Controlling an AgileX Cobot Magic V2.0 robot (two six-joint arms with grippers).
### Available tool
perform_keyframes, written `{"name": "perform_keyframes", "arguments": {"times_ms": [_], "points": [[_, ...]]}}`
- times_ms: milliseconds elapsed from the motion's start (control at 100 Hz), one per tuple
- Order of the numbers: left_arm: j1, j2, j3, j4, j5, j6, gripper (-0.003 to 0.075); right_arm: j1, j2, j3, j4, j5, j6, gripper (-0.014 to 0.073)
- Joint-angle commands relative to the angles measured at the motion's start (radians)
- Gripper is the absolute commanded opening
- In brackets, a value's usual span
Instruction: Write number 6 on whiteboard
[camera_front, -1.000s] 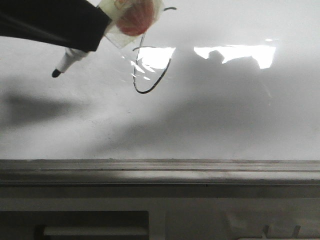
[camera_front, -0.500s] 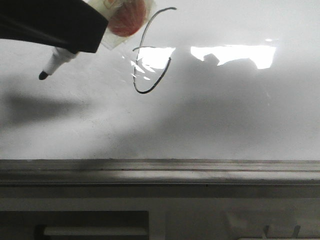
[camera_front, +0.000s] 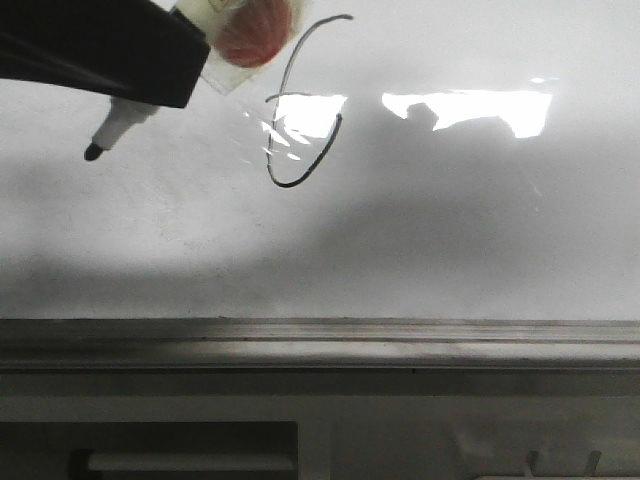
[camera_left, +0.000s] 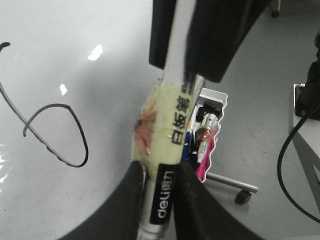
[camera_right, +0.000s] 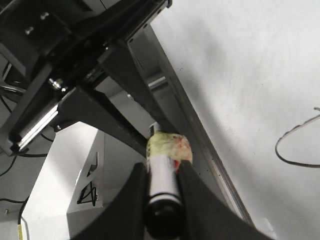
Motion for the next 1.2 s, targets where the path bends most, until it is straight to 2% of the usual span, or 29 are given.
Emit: {"name": "perform_keyframes", "arguments": {"times_ms": [0, 80, 230, 320, 530, 620, 680, 770, 1030, 1190], "points": [[-0.003, -0.008, -0.028, -0.062, -0.047, -0.029, -0.002, 0.001, -0.019, -0.036, 0.058, -0.011, -0.01, 0.0001], [-0.003, -0.01, -0.028, -0.062, -0.05, -0.029, -0.002, 0.001, -0.019, -0.036, 0.058, -0.01, -0.01, 0.0089], [-0.003, -0.024, -0.028, -0.061, -0.08, -0.041, -0.002, -0.021, -0.019, -0.036, 0.029, -0.01, -0.012, 0.0332], [-0.003, -0.051, -0.022, -0.059, -0.125, -0.085, -0.002, -0.063, -0.021, -0.036, 0.017, 0.0, -0.012, 0.0404], [-0.003, -0.193, 0.067, -0.087, -0.345, -0.282, -0.002, -0.215, -0.073, -0.033, 0.017, 0.1, -0.012, 0.0405], [-0.003, -0.253, 0.124, -0.185, -0.441, -0.33, -0.002, -0.258, -0.117, -0.023, 0.017, 0.112, -0.012, 0.0405], [-0.003, -0.275, 0.158, -0.299, -0.517, -0.33, -0.002, -0.27, -0.151, -0.007, 0.017, 0.103, -0.012, 0.0405], [-0.003, -0.281, 0.196, -0.388, -0.61, -0.33, -0.002, -0.273, -0.203, 0.032, 0.017, 0.059, -0.012, 0.0405], [-0.003, -0.193, 0.212, -0.398, -0.716, -0.326, -0.002, -0.273, -0.328, 0.176, 0.017, -0.072, -0.012, 0.0405], [-0.003, -0.132, 0.206, -0.361, -0.711, -0.322, -0.002, -0.273, -0.348, 0.226, 0.017, -0.096, -0.012, 0.0405]]}}
